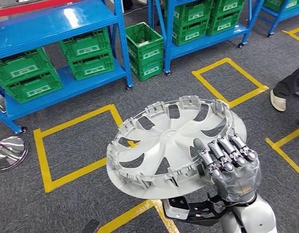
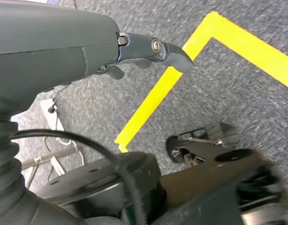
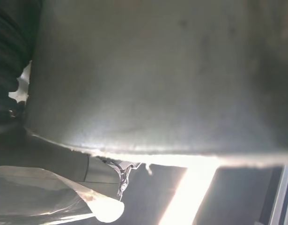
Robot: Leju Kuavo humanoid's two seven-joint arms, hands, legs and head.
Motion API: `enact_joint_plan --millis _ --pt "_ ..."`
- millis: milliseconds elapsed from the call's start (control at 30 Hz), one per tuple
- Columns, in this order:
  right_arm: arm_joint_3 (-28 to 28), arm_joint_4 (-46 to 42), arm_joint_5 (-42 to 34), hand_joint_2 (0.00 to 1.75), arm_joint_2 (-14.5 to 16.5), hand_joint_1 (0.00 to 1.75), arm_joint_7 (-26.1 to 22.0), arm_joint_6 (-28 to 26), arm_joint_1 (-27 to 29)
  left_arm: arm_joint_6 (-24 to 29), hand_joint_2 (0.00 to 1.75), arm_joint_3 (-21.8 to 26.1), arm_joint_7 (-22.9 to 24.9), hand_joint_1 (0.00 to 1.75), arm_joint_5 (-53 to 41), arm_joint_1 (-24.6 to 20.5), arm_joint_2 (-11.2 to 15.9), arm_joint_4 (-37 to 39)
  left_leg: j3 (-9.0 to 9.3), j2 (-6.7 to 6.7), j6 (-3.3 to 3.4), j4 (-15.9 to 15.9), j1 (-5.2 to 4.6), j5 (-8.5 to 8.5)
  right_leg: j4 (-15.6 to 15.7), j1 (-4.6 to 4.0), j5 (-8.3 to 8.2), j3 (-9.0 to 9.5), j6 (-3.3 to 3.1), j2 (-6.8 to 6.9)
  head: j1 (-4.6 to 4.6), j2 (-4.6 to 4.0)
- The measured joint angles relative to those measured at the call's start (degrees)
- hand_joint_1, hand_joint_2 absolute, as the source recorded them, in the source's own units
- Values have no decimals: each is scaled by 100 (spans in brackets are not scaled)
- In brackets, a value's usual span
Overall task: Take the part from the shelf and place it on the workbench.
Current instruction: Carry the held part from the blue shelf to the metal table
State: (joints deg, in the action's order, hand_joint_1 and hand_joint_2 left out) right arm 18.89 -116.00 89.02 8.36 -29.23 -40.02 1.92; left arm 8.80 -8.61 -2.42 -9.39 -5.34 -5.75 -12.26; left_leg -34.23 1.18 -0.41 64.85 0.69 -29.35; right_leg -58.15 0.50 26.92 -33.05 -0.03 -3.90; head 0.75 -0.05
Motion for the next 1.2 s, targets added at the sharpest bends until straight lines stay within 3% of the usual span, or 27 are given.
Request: enact_joint_plan --millis 33,100,167,233,300,367,400,433,467,533,600,667,733,767,833,867,900,933,967,1033,1067,1133,1200 --pt "-7 -12 0 175 12 175 -9 0 1 -2 175 0 3 0 -7 2 4 1 138 130 16 -325 12 121 -13 1 -4 -17 19 -64 2 0" --pt "-25 -40 0 175 29 175 -21 0 2 -4 175 0 18 0 -21 1 10 3 234 304 32 -593 17 141 -28 21 -34 -85 84 -167 -5 1" --pt "-58 -80 -1 175 42 175 -50 0 27 1 175 1 55 0 -47 -4 7 4 235 221 61 -654 9 151 -26 49 -54 -153 159 -222 -19 1" --pt "-102 -126 -2 175 55 175 -85 0 54 17 175 2 93 0 -82 -8 8 4 244 103 125 -704 24 186 -211 38 75 -279 214 -20 10 1" --pt "-128 -154 -2 175 65 175 -109 0 66 31 175 2 126 0 -115 -2 12 4 246 -37 169 -724 24 197 -841 24 400 -584 250 268 49 1" --pt "-156 -162 -2 175 69 175 -133 0 99 35 175 2 164 0 -147 14 16 4 243 -188 178 -720 16 192 -1526 27 647 -904 280 353 57 1" --pt "-180 -166 -2 175 69 175 -143 0 122 36 175 2 183 0 -164 17 18 4 243 -256 177 -718 14 189 -1628 28 634 -946 286 367 58 1" --pt "-207 -174 -2 175 69 175 -153 0 144 37 175 2 204 0 -175 15 20 4 245 -318 173 -716 14 186 -1487 27 513 -862 284 388 58 1" --pt "-232 -189 -2 175 69 175 -162 0 161 39 175 2 221 0 -185 10 21 4 251 -371 165 -713 13 179 -1134 25 324 -665 274 437 59 1" --pt "-264 -230 -2 175 75 175 -170 0 173 43 175 2 244 0 -193 4 26 4 262 -462 127 -697 -9 157 -329 -3 74 -216 232 670 58 0" --pt "-283 -256 -1 175 90 175 -176 0 177 46 175 3 254 0 -186 8 34 4 268 -541 73 -684 -42 147 -10 -39 47 -35 173 790 51 -1" --pt "-304 -274 -1 175 106 175 -199 0 198 52 175 8 259 0 -139 9 39 4 281 -626 22 -687 -52 145 -12 -43 24 -47 112 683 49 -1" --pt "-327 -310 -1 175 127 175 -229 0 225 43 175 29 258 0 -55 9 48 4 249 -537 -34 -562 -36 18 8 -18 -9 -56 49 580 41 -1" --pt "-337 -329 -1 175 141 175 -238 0 232 31 175 46 257 0 -16 15 55 4 165 -432 -58 -342 -26 -134 18 -4 -24 -56 17 527 29 0" --pt "-358 -341 0 175 166 175 -243 0 238 2 175 82 251 0 31 40 70 8 -137 -234 -77 391 -17 -517 20 -2 -40 -67 -22 412 11 1" --pt "-371 -341 0 175 172 175 -244 0 243 -10 175 95 247 0 40 46 78 9 -284 -203 -75 741 -20 -648 20 -9 -44 -69 -31 349 7 0" --pt "-382 -341 0 175 174 175 -245 0 250 -19 175 103 245 0 40 47 82 10 -358 -193 -67 926 -23 -671 18 -17 -48 -70 -35 280 7 -1" --pt "-391 -341 0 175 174 175 -246 0 257 -23 175 108 245 0 36 45 85 10 -336 -188 -51 899 -26 -582 16 -24 -52 -69 -37 209 6 -1" --pt "-397 -341 0 175 175 175 -246 0 263 -27 175 110 251 0 32 46 88 10 -214 -164 -26 646 -27 -392 12 -30 -56 -65 -35 133 7 -2" --pt "-407 -347 0 175 181 175 -243 0 266 -24 175 114 266 0 28 67 99 12 133 32 42 -125 -23 -5 -1 -42 -68 -68 -16 -5 9 -2" --pt "-411 -351 0 175 185 175 -240 0 264 -21 175 120 274 0 27 77 107 14 269 141 66 -437 -20 84 -12 -43 -77 -86 3 -64 8 -2" --pt "-421 -364 0 175 197 175 -232 0 266 -8 175 138 289 0 20 80 119 19 351 233 86 -655 -28 74 -21 -25 -111 -146 63 -153 2 -1" --pt "-428 -385 -1 175 205 175 -227 0 280 21 175 153 308 0 -23 73 120 20 360 141 110 -720 -29 99 -26 -2 -129 -207 131 -197 -4 -1"
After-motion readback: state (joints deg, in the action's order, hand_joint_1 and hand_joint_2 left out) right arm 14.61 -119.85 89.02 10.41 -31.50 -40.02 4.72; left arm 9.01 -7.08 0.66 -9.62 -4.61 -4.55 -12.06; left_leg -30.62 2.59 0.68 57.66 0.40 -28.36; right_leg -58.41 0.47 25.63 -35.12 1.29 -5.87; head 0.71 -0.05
